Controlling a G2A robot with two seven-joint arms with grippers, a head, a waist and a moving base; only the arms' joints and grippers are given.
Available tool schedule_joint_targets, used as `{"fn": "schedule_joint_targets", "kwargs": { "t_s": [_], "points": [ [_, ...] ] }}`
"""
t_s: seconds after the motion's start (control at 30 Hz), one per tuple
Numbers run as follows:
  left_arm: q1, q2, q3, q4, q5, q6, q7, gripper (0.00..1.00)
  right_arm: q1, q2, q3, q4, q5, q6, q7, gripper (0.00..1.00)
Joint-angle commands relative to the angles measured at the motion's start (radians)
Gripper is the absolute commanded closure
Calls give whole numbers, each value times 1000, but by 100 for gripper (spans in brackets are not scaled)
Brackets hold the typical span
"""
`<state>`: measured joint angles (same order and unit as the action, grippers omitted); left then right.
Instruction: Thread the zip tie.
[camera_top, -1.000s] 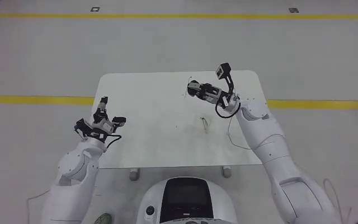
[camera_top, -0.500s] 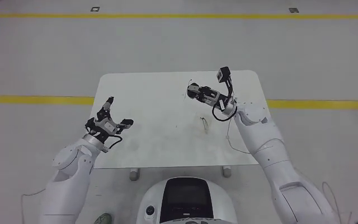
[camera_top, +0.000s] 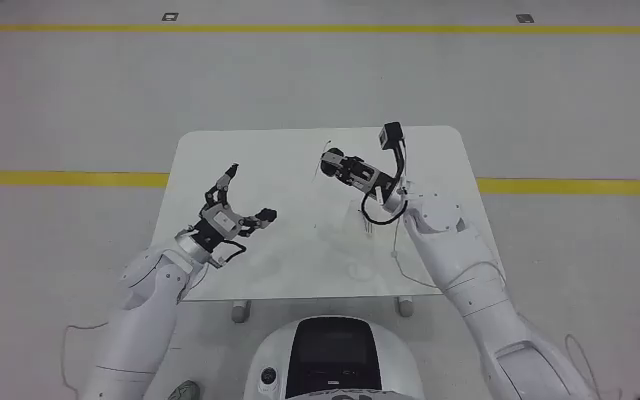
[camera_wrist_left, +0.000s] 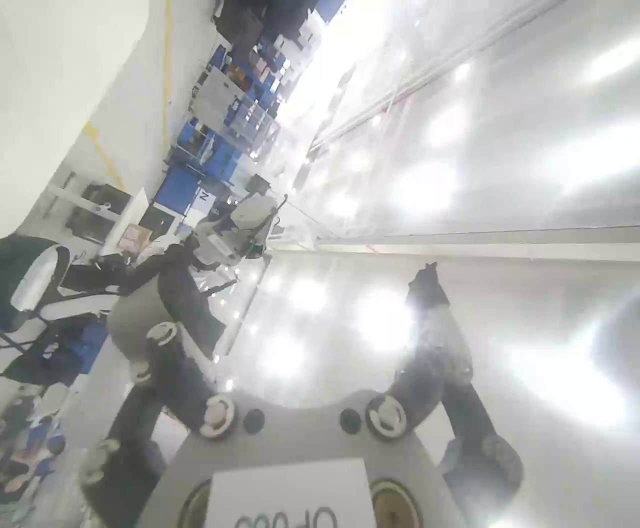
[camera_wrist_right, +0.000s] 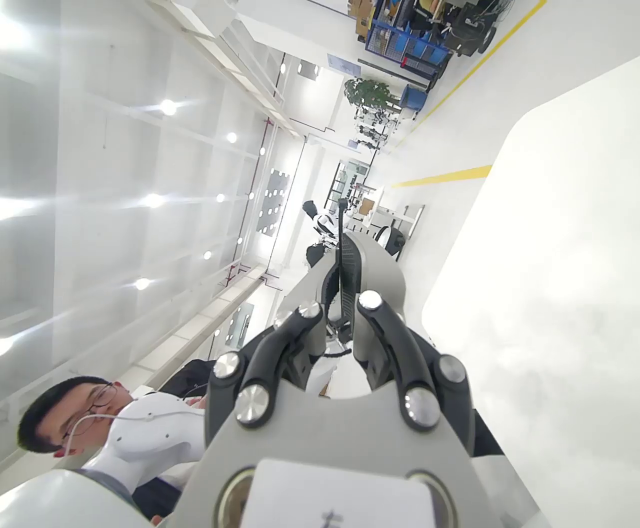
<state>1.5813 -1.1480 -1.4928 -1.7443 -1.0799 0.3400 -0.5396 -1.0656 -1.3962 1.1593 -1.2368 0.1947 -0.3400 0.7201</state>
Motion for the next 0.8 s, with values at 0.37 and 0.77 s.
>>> {"fn": "schedule_joint_targets", "kwargs": {
  "t_s": [0.37,0.77],
  "points": [
    [-35,-11,74,4,-18,-52,-2,0,-39,-2,-17,-86,-45,0,-84,100],
    [-97,-23,152,34,-47,-59,24,0,-48,-6,-47,-114,-116,0,-124,100]
  ]
}}
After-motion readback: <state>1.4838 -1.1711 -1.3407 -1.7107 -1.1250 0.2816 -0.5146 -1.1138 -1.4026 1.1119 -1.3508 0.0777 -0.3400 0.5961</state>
